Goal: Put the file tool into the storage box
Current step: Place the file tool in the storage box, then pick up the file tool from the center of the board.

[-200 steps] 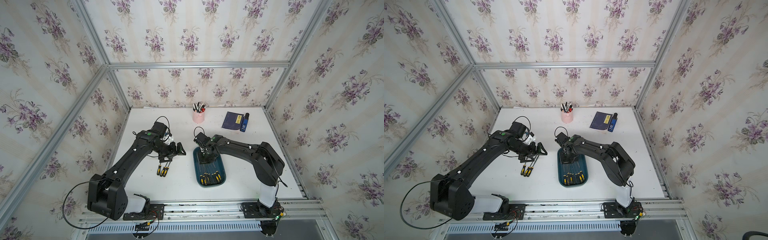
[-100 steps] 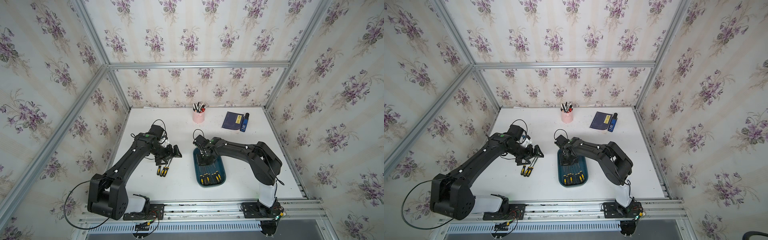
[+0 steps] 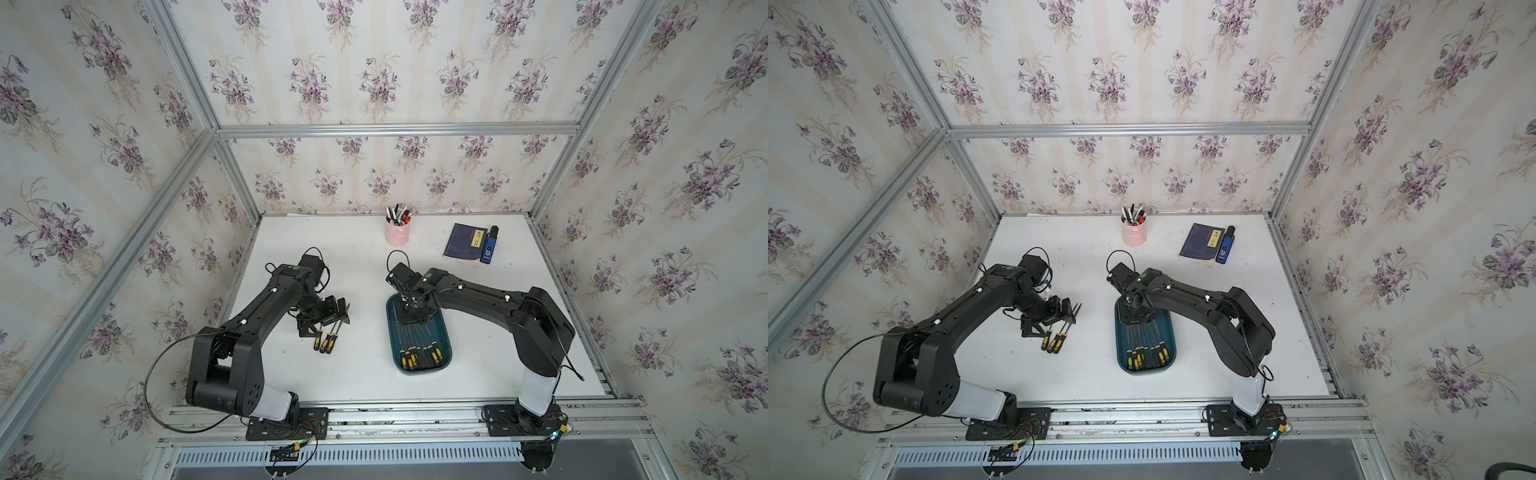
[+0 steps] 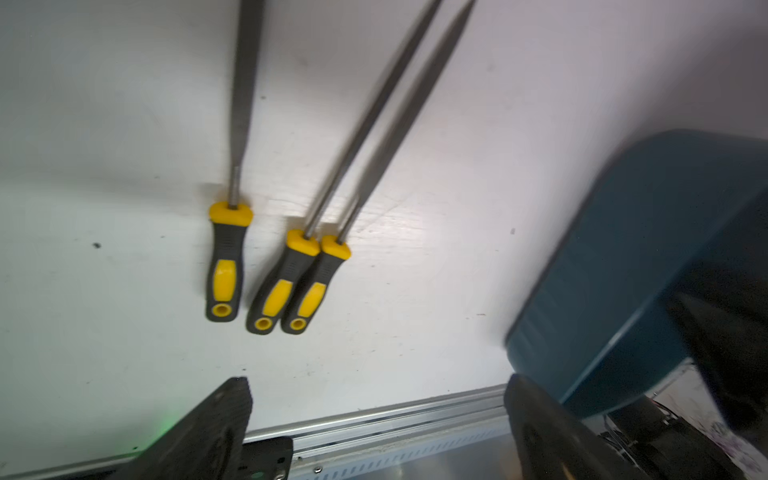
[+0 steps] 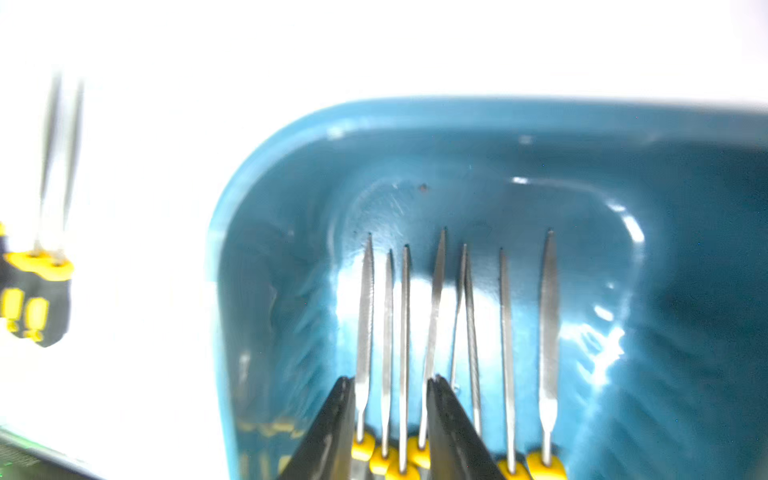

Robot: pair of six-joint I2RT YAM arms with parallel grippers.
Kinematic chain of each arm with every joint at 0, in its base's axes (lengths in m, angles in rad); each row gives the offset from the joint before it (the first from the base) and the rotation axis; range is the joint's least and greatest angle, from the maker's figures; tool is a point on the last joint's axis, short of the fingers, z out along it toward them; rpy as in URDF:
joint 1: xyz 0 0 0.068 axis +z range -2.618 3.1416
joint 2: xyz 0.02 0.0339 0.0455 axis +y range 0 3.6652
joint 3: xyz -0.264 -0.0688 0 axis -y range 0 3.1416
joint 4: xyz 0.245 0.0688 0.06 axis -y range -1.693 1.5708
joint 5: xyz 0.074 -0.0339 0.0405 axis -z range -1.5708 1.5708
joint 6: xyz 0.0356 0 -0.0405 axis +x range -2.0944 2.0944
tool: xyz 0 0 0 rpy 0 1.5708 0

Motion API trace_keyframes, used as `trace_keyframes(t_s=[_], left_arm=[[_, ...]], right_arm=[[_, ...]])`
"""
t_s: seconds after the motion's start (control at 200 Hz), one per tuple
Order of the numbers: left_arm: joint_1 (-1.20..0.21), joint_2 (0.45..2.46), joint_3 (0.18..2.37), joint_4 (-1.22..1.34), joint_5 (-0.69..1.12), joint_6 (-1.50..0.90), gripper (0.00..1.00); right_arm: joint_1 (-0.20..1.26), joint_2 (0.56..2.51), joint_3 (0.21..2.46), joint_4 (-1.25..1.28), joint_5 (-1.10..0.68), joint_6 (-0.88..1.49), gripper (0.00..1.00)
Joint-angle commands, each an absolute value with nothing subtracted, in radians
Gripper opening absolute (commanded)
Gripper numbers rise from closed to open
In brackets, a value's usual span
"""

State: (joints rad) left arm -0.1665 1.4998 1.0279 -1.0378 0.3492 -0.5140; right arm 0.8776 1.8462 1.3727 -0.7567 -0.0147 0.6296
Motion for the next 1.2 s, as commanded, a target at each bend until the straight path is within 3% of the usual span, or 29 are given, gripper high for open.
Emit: trace_keyframes(t_s=[0.0,0.15,0.355,0.704,0.924,1.024,1.194], left_arm=[[-0.164,1.532,1.037,-1.094,0.183,-0.531,0.99],[-0.164,1.589,1.031,-1.068,0.135,-0.51,0.94],[-0.164,1.642,0.999,-1.015,0.101,-0.506,0.67],[-0.152,1.697,0.949,-0.958,0.071,-0.506,0.56],[-0.142,1.74,0.939,-0.924,0.066,-0.478,0.27],[-0.14,1.74,0.958,-0.933,0.059,-0.451,0.18],[-0.141,1.747,0.976,-0.941,0.051,-0.42,0.16]], right_arm=[[0.877,1.813,1.401,-0.813,0.037,0.641,0.36],[0.877,1.776,1.44,-0.833,0.047,0.644,0.35],[0.877,1.766,1.454,-0.83,0.041,0.646,0.34],[0.877,1.768,1.437,-0.827,0.027,0.651,0.32],[0.877,1.773,1.436,-0.822,0.02,0.653,0.31],[0.877,1.775,1.438,-0.824,0.026,0.651,0.3],[0.877,1.778,1.437,-0.824,0.025,0.651,0.3]])
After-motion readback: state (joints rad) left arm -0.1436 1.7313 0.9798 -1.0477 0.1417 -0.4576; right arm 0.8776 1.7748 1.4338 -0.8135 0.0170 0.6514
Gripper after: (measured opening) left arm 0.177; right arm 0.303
